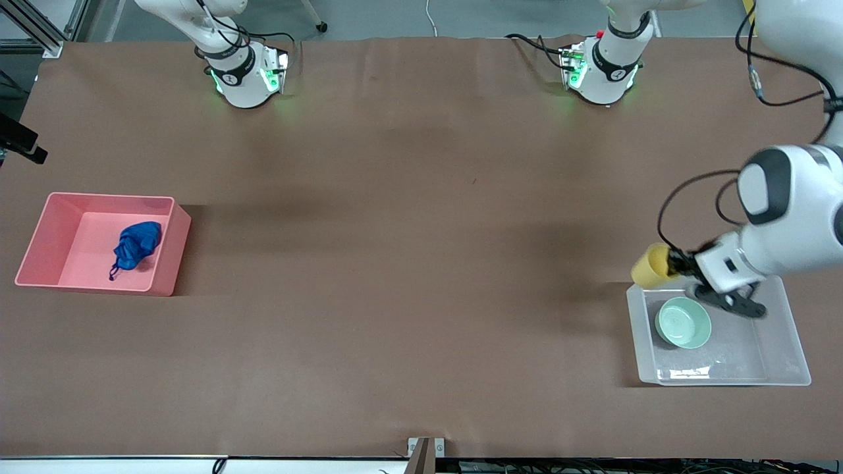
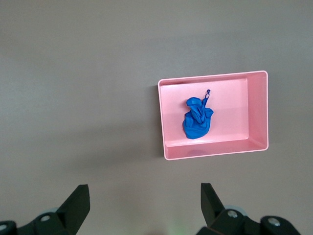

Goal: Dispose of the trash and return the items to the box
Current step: 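Carry the yellow cup with the left gripper into the green bowl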

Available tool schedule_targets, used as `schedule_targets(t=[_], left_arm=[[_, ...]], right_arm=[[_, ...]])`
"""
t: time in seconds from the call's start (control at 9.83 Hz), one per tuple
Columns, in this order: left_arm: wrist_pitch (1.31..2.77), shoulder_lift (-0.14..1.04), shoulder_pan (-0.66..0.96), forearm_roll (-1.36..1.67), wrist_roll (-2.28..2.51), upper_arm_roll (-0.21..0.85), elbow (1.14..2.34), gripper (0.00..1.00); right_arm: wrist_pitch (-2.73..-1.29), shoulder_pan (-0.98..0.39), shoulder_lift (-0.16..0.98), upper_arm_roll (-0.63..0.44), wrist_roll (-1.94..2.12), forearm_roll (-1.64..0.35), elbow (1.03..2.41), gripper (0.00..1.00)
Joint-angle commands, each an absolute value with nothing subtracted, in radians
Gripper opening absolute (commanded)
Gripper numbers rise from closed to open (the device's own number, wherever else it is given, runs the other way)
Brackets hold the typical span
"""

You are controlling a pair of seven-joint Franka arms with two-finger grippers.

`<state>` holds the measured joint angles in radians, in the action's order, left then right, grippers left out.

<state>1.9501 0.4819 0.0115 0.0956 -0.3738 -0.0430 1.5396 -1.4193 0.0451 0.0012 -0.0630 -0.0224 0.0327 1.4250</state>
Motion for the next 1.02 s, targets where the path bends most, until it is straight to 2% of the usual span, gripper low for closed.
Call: schedule_targets(t=[0.0, 0.2, 0.61, 0.71, 0.81, 0.92], left_arm=[[1.919, 0.664, 0.025, 0.087, -0.387, -0.121, 1.361, 0.00], [1.937, 0.736, 0.021, 0.089, -0.399, -0.172, 1.319, 0.00], [1.974, 0.782, 0.003, 0.089, -0.399, -0.183, 1.333, 0.02], [2.015, 0.790, 0.003, 0.090, -0.388, -0.183, 1.339, 0.06], [2.025, 0.790, 0.003, 0.091, -0.384, -0.183, 1.339, 0.27], [2.026, 0.778, 0.005, 0.089, -0.382, -0.181, 1.339, 0.78]], right_arm=[[-1.419, 0.048, -0.002, -0.063, -0.023, 0.023, 1.425, 1.00], [-1.417, 0.048, -0.002, -0.063, -0.023, 0.023, 1.425, 1.00], [-1.414, 0.048, -0.002, -0.063, -0.017, 0.023, 1.425, 1.00], [-1.414, 0.048, -0.002, -0.063, -0.017, 0.023, 1.425, 1.00], [-1.414, 0.048, -0.002, -0.063, -0.015, 0.023, 1.425, 1.00], [-1.414, 0.048, -0.002, -0.063, -0.014, 0.023, 1.425, 1.00]])
